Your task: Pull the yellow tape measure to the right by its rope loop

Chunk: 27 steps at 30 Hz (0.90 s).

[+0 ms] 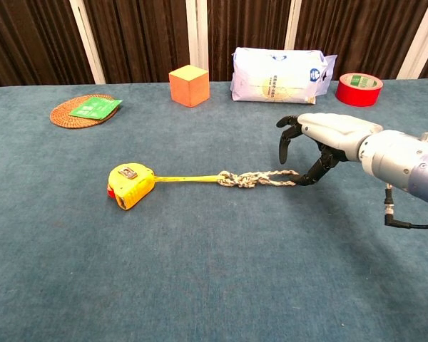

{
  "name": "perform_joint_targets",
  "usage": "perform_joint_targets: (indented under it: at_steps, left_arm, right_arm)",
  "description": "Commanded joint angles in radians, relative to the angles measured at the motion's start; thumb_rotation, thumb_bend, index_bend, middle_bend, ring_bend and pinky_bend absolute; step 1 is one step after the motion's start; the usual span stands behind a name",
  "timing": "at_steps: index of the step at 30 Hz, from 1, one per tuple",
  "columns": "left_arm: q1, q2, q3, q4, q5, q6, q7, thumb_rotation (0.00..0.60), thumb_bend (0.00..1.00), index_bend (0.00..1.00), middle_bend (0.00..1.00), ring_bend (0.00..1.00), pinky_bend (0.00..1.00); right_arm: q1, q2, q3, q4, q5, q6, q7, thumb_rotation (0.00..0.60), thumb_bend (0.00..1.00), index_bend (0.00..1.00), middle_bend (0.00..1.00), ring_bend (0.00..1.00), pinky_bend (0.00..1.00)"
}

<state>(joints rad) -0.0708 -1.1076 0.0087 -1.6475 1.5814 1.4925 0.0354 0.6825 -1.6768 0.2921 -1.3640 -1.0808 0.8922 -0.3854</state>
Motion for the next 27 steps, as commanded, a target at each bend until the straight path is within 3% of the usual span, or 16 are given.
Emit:
perform_joint_targets:
  at_steps: [1,8,27]
  left_arm:
    - [-0.001,0.000,0.000,0.000,0.000,-0.001,-0.002,0.600,0.00,0.00,0.00,0.00,0.00]
    - [-0.002,0.001,0.002,0.000,0.001,-0.003,-0.006,0.600,0.00,0.00,0.00,0.00,0.00]
    - [-0.006,0.002,0.003,-0.005,-0.005,-0.012,-0.008,0.600,0.00,0.00,0.00,0.00,0.00]
  right_arm:
    - [0.008,-0.013,-0.001,0.023,0.016,0.000,-0.004,0.600,0.36,0.48,0.10,0.00,0.00]
    - [0.009,-0.021,-0.012,0.053,0.039,0.010,-0.001,0.600,0.36,0.53,0.13,0.00,0.00]
    - [0.016,-0.048,-0.044,0.080,0.050,0.027,0.014,0.600,0.40,0.54,0.13,0.00,0.00]
